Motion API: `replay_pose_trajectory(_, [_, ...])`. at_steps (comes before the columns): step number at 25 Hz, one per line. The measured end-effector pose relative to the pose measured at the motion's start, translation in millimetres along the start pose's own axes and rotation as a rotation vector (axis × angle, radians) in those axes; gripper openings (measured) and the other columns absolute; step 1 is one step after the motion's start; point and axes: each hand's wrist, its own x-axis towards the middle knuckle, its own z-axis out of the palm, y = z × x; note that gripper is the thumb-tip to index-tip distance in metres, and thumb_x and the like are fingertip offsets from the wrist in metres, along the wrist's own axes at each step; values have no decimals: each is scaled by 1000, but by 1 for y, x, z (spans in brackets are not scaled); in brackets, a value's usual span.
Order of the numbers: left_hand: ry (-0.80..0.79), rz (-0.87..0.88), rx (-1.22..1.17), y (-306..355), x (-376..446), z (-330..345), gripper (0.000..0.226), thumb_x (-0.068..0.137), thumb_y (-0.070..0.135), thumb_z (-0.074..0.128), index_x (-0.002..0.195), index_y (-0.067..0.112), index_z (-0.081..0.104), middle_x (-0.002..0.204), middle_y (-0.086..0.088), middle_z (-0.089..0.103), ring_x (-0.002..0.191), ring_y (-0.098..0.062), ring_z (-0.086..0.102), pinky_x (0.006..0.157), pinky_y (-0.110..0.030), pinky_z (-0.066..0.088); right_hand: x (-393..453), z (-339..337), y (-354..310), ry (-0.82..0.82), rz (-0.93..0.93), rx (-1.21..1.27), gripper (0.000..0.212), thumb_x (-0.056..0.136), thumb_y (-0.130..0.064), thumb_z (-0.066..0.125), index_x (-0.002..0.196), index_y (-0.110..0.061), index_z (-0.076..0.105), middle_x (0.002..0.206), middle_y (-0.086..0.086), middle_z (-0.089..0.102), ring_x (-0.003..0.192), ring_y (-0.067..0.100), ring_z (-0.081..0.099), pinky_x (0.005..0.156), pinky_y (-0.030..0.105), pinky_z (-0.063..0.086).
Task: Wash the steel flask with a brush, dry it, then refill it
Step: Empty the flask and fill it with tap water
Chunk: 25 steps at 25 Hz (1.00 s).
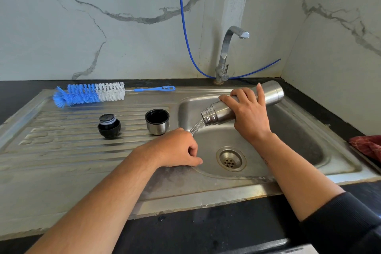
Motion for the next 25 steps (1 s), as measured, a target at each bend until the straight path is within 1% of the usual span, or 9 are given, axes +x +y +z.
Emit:
replay_pose_trajectory(3, [-8,-2,3,2,-1,-1,31,88,41,75,68,18,73,64,6,69,56,4,57,57,-15,38,0,1,-6,-18,-58,-38,70,72,0,77,134,-30,59,123,8,58,126,33,49,123,64,6])
replay_pose_trajectory(6, [-10,3,-7,2,-1,-1,31,88,40,75,66,18,73,63,6,68,56,-2,58,59,-21,45,-1,1,-12,-51,-91,-70,70,73,-6,80,134,-30,57,126,9,56,129,35,48,123,64,3])
replay_pose_trajectory(10, [-6,14,-2,1,-1,-2,32,88,41,74,67,17,73,65,5,70,61,-1,60,66,-29,53,-3,3,-19,-97,-138,-121,70,74,-8,79,136,-30,56,130,10,56,130,36,46,122,67,2])
replay_pose_trajectory(12, [-4,16,-3,1,-1,-2,32,88,41,74,68,17,73,65,5,69,64,5,60,66,-31,53,-4,4,-25,-136,-185,-143,68,77,-9,77,138,-30,55,133,11,55,134,36,44,122,67,1])
replay_pose_trajectory(14, [-5,17,-6,0,-1,-1,32,88,41,74,68,17,72,62,7,68,63,17,54,63,-26,46,-6,5,-30,-166,-228,-169,70,78,-12,79,140,-31,53,138,11,53,138,36,41,121,66,-5])
replay_pose_trajectory(16, [-6,18,-13,-1,-1,-1,32,88,41,74,67,17,72,62,6,68,63,19,52,63,-24,42,-5,2,-32,-158,-224,-181,72,77,-14,81,140,-32,53,138,11,53,140,36,40,120,66,-7])
replay_pose_trajectory(18, [-2,20,-13,-1,0,-1,32,88,41,75,67,18,72,63,6,68,62,16,53,64,-27,47,-5,1,-34,-161,-237,-188,71,77,-14,81,140,-32,53,138,11,53,140,36,40,120,66,-8])
replay_pose_trajectory(21, [8,16,-20,0,-1,-2,32,87,41,75,66,18,72,61,6,66,58,10,54,68,-33,54,-5,2,-33,-142,-255,-173,70,75,-13,82,137,-33,57,137,11,55,138,36,42,120,68,-5])
replay_pose_trajectory(25, [8,22,-25,-1,-1,-2,31,88,40,75,67,18,72,61,9,65,63,20,52,65,-30,50,-5,3,-30,-140,-247,-158,71,74,-11,82,136,-34,58,135,10,56,137,36,44,120,70,-2])
